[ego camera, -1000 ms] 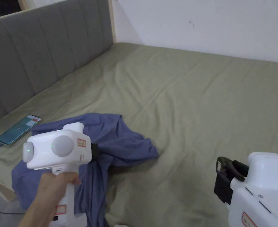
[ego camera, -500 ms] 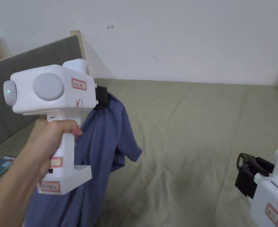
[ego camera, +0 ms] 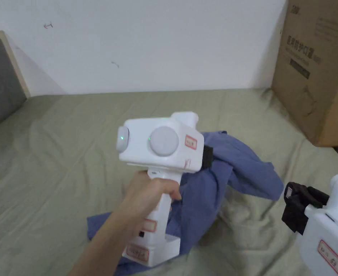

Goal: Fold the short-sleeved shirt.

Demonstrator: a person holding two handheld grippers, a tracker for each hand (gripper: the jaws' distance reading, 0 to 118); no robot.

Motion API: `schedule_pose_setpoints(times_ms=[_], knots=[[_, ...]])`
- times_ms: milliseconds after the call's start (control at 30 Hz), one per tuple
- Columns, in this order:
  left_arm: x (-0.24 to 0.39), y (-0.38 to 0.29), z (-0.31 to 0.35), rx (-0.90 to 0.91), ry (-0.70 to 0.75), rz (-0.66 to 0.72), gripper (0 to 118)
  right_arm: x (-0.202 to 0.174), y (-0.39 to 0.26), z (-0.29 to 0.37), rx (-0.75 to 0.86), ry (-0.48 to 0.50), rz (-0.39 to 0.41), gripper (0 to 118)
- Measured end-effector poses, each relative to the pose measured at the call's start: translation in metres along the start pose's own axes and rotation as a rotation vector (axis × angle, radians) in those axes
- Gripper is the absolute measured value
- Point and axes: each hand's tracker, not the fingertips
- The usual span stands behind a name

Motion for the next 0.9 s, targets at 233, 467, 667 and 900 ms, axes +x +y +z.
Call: schedule_pose_setpoints(times_ms=[233,467,667,900], knots=[[-0.009,-0.120,-0.109,-0.293,-0.070,0.199,0,0.028,-0.014,-0.013,-0.093,-0.068,0.040,0],[-0.020,-0.103,-0.108,-0.293,-0.062,0.195,1,0.037,-0.023,-0.027,-0.137,-0.088,0.006,0],[-0.012,-0.097,-0.069,-0.107,-0.087,0.192,118,0.025,-0.024,-0.028,-0.157,-0.065,0.037,0],[-0.051,-0.079,0.022,-0.010,0.002,0.135,103,0.000,-0.018,-0.029,-0.147,0.016,0.061,0]])
